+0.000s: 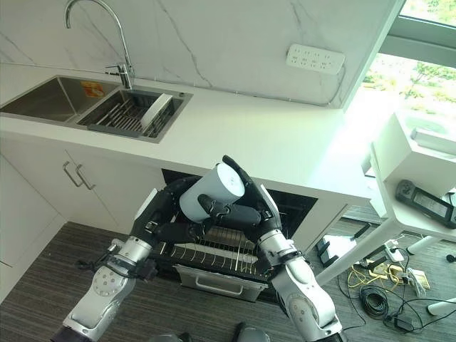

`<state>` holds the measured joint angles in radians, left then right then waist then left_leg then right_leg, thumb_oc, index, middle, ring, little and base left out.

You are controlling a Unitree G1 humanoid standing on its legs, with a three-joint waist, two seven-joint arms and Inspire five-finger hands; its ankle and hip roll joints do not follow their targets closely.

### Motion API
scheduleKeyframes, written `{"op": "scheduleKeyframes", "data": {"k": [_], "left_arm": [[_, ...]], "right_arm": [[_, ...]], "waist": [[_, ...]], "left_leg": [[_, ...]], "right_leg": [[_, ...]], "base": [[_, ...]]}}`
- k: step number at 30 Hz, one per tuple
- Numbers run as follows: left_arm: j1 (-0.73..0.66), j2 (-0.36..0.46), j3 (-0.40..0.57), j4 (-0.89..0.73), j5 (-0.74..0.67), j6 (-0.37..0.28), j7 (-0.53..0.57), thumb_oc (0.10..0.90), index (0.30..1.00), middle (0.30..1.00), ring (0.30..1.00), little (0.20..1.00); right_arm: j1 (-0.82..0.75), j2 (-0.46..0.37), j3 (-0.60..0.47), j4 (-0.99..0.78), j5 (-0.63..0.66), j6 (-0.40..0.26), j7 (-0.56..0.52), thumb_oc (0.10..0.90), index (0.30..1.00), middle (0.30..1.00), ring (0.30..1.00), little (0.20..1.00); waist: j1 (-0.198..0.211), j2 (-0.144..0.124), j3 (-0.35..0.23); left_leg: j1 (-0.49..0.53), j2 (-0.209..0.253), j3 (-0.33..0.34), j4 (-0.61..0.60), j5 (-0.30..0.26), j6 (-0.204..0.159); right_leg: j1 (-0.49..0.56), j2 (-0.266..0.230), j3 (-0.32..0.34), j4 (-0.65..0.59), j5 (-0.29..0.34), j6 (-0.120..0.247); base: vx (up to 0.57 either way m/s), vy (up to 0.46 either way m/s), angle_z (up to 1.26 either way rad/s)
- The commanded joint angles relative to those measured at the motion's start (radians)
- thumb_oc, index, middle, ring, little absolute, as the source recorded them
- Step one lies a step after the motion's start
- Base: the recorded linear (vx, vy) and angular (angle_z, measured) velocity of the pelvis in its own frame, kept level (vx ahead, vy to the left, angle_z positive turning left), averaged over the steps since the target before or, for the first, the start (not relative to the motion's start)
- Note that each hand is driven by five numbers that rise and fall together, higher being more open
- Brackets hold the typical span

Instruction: Place the dishes in the dishwasher.

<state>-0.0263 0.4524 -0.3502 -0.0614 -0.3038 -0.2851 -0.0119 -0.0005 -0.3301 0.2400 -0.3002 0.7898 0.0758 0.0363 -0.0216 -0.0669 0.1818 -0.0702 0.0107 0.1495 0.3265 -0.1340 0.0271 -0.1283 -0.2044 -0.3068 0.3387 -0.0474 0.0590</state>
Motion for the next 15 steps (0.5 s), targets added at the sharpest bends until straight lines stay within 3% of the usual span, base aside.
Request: {"op": "scheduleKeyframes", "data": {"k": [1,2,3,15], "left_arm": [[-0.096,-0.014,0.031,-0.182,-0.033,-0.139,-0.021,0.400,0.300,0.300,0.300,0.300],[-0.096,-0.016,0.030,-0.183,-0.031,-0.137,-0.023,0.400,0.300,0.300,0.300,0.300],[-0.097,-0.017,0.028,-0.179,-0.028,-0.138,-0.023,0.400,0.300,0.300,0.300,0.300],[-0.104,-0.016,0.016,-0.173,-0.037,-0.138,-0.036,0.400,0.300,0.300,0.300,0.300]], "right_arm": [[-0.072,0.026,0.007,-0.017,0.043,-0.048,0.056,0.747,0.820,0.820,0.820,0.820],[-0.073,0.026,0.011,-0.016,0.039,-0.050,0.054,0.591,0.587,0.587,0.587,0.587],[-0.075,0.028,0.015,-0.011,0.035,-0.056,0.056,0.400,0.300,0.300,0.300,0.300],[-0.088,0.019,0.029,-0.004,0.022,-0.046,0.086,0.400,0.300,0.300,0.300,0.300]], "waist": [[0.011,-0.003,-0.037],[0.011,-0.003,-0.037],[0.011,-0.002,-0.037],[0.015,-0.004,-0.040]], "left_leg": [[0.126,0.002,-0.059,-0.026,-0.220,0.011],[0.126,0.002,-0.058,-0.026,-0.219,0.011],[0.126,0.001,-0.058,-0.026,-0.219,0.011],[0.124,0.003,-0.057,-0.026,-0.215,0.009]], "right_leg": [[-0.028,-0.048,-0.016,-0.039,0.051,0.136],[-0.028,-0.048,-0.017,-0.039,0.050,0.135],[-0.029,-0.048,-0.016,-0.039,0.050,0.135],[-0.024,-0.044,-0.018,-0.039,0.040,0.135]], "base": [[-0.03,-0.003,0.01],[0.00,0.000,0.00],[0.00,0.000,0.00],[-0.02,-0.001,0.00]]}}
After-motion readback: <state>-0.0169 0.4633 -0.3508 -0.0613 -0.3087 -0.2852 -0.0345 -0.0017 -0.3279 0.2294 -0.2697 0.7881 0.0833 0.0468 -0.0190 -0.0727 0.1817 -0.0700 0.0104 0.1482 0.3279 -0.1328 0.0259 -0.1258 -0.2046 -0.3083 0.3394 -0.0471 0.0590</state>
